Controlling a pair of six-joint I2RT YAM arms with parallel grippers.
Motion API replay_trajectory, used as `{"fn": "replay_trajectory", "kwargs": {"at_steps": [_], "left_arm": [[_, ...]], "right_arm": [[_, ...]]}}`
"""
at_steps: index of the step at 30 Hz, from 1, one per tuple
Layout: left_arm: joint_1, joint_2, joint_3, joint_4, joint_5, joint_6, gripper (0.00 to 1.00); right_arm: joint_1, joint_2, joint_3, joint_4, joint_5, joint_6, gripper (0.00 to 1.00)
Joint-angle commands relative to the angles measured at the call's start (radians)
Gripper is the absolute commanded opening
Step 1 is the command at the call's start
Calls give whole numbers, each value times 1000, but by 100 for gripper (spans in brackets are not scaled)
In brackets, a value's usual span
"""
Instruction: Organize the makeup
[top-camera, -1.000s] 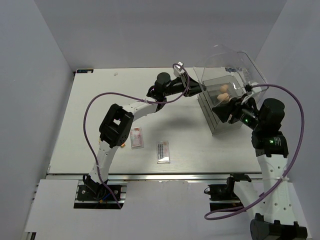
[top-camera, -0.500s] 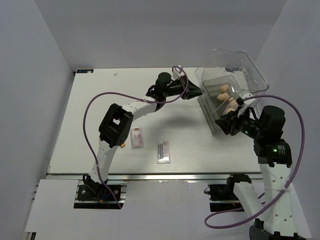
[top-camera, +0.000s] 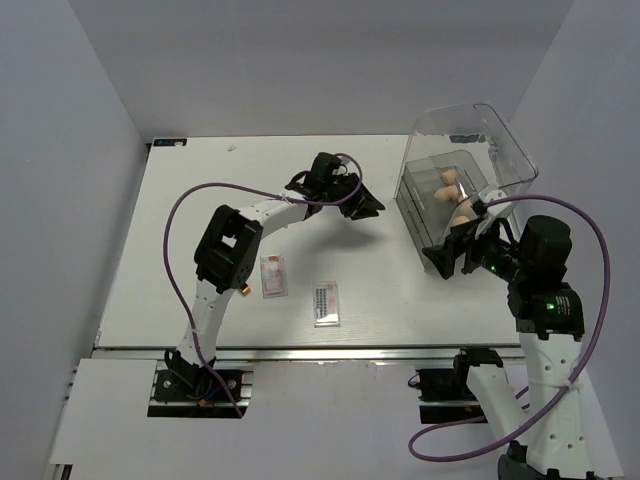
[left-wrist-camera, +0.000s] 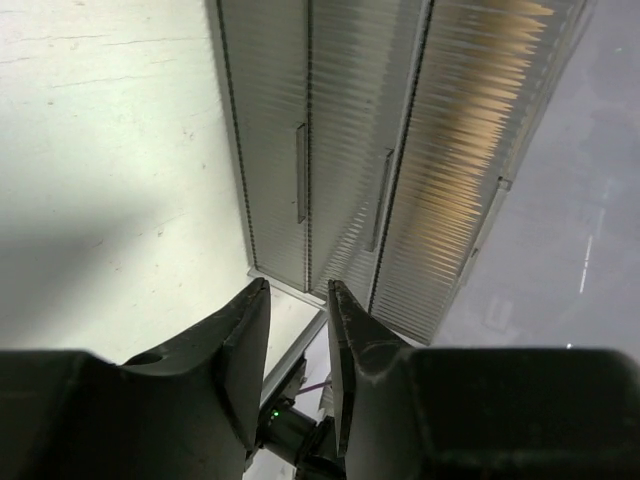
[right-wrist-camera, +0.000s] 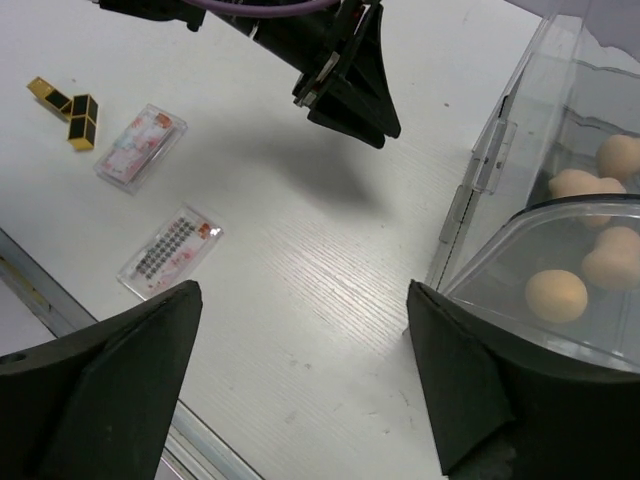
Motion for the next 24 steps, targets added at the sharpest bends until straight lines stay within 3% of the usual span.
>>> {"fn": "replay_trajectory", "kwargs": {"at_steps": [1,8,11,12,16,24], "left_arm": [[-5,-13,46,49,9,-20,40],[-21,100,84,351,89,-195,40],[-34,155,153,382,98,-225,40],[-38,168,168,394,102,-235,40],[-49,203,207,416,99,-265,40],[-60,229,228,470,102,-308,40]], "right_arm": [[3,5,-16,48,5,6,89],[3,8,-23,101,-44,83,87],[3,10,-22,127,-63,113,71],[3,10,-22,134,-70,121,56],[3,21,-16,162,-78,152,30],[3,27,-26,196,-70,182,29]]}}
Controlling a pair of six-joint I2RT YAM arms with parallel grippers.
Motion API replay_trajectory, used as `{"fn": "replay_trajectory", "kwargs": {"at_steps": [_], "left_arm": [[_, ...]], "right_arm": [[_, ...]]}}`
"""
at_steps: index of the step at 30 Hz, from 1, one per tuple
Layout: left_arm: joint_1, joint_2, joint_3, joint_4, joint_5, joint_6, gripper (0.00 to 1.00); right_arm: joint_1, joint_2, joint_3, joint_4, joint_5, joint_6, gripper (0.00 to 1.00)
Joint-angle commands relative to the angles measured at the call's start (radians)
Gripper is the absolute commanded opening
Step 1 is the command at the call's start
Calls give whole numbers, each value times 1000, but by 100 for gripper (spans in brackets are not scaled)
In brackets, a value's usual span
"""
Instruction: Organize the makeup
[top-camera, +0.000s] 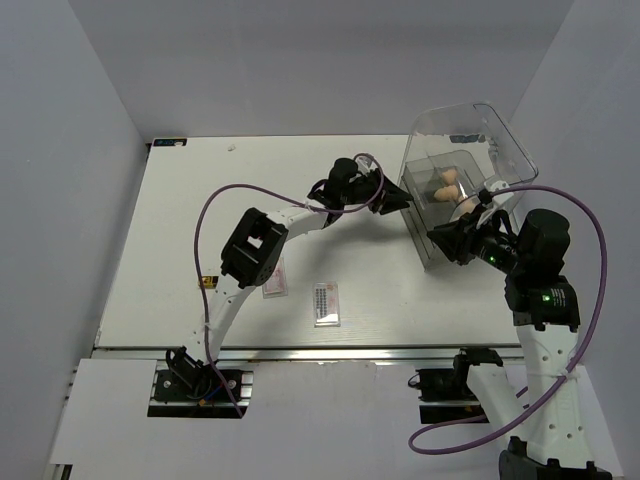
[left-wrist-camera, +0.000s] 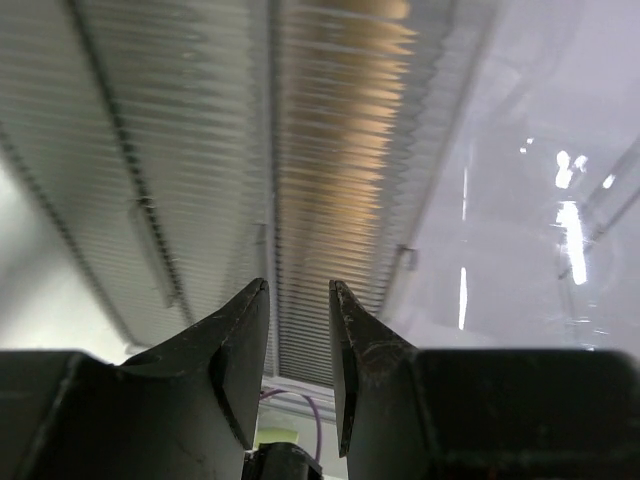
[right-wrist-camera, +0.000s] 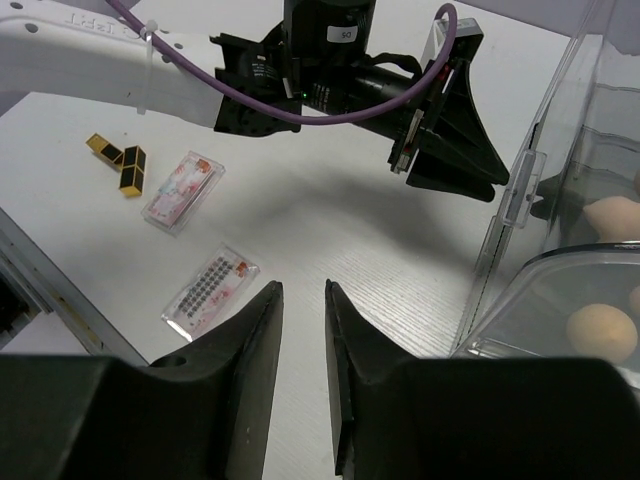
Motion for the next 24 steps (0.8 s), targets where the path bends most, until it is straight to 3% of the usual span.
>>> {"fn": "replay_trajectory", "kwargs": {"at_steps": [1,24], "left_arm": [[-9,-5,52,61,16,-28,40],[-26,23,59,-48,1,33,38]], "right_arm": [[3,0,0,61,-12,25,29],[3,2,-8,94,-2,49,30]]}}
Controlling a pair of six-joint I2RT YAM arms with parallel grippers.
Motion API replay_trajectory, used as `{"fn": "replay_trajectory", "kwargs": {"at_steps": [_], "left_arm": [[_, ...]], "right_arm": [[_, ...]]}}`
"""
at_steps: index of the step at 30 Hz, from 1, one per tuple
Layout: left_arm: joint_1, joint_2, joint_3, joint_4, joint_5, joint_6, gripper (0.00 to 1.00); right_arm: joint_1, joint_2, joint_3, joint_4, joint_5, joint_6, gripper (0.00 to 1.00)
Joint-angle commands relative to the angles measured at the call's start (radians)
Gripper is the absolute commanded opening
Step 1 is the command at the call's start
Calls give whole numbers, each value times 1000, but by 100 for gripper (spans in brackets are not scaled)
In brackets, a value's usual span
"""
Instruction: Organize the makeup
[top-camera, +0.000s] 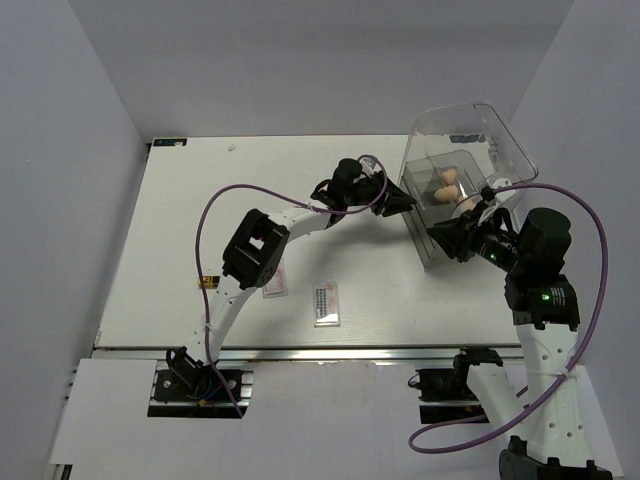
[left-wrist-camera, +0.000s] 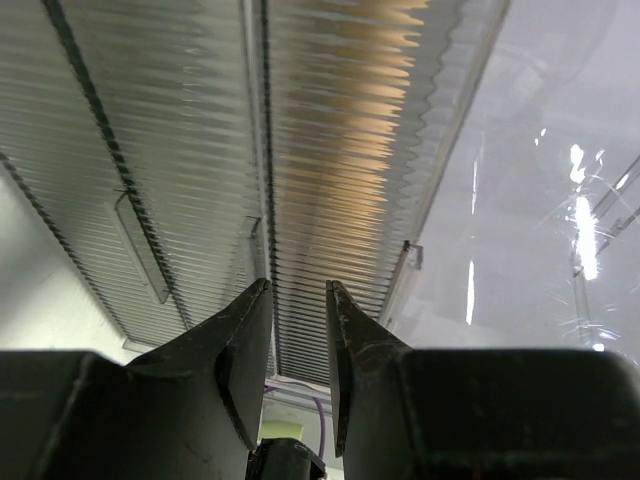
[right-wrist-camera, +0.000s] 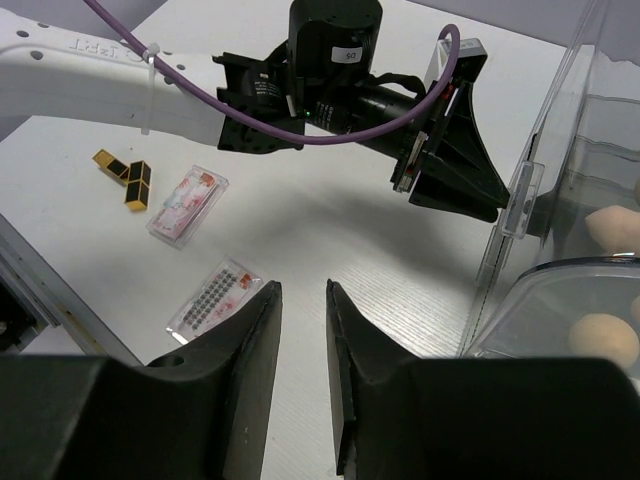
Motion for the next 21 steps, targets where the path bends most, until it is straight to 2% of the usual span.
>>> {"fn": "replay_trajectory", "kwargs": {"at_steps": [1,21], "left_arm": [[-4,25,36,-13,-1,21,38],[-24,81,76,59,-1,-42,38]], "right_arm": [[3,-4,-6,50,-3,8,30],[3,-15,-17,62,0,37,31]]}}
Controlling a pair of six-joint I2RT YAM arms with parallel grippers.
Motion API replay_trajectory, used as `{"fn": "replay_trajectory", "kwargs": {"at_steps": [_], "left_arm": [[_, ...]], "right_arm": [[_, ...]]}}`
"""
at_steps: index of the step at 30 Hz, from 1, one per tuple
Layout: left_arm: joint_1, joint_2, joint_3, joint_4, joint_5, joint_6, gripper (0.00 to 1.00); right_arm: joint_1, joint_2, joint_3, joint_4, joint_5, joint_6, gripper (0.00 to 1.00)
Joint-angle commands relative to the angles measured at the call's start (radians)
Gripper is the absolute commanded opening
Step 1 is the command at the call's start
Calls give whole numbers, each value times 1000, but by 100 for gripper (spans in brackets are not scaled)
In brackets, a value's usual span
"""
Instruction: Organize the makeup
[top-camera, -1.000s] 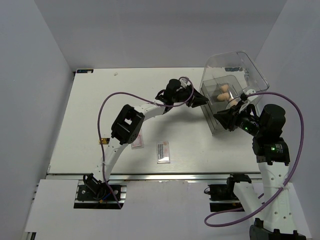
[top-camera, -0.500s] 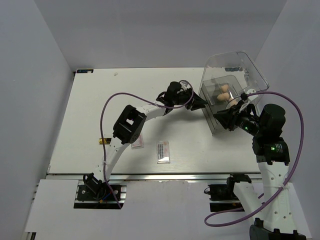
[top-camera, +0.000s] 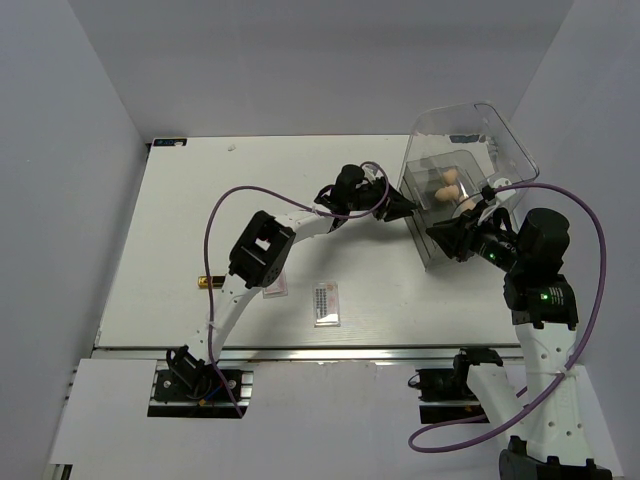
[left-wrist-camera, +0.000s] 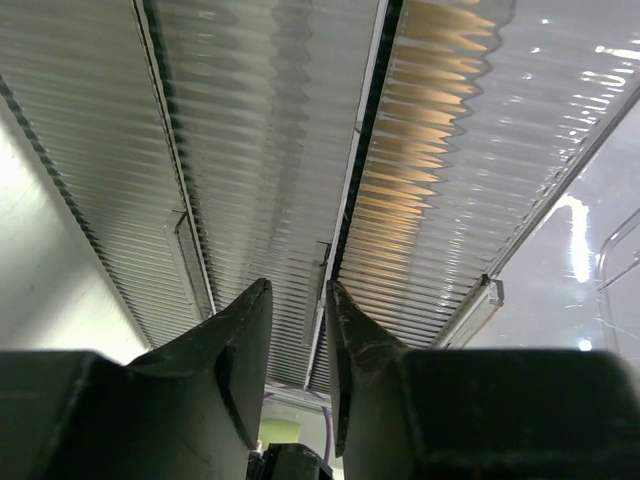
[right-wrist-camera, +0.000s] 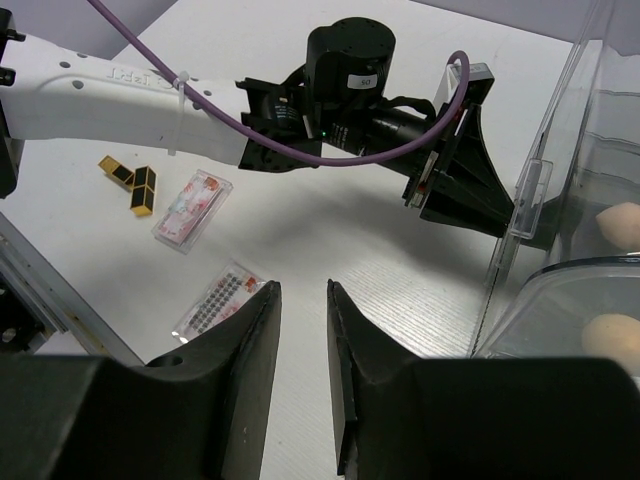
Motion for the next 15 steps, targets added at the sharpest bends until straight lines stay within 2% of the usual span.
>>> {"fn": "replay_trajectory", "kwargs": {"at_steps": [1,5,8,10,12,15], "left_arm": [[-16,0,29,45,-9,-16,37],[-18,3,14,74,-12,-40,28],[-18,5,6,94,-16,-52,17],[-18,2,-5,120,-18,-62,4],[-18,-3,-23,137,-18,-74,0],[-15,-23,-63,160,-18,-72,0]], "right_arm": [[3,-13,-3,40,-1,7,31],[3,-13,-8,41,-4,11,31],[3,-16,-8,44,-6,13,31],[3,-16,-8,44,-4,13,31],[3,-16,-9,44,-6,14,31],[3,-19,-8,44,-6,14,31]]}}
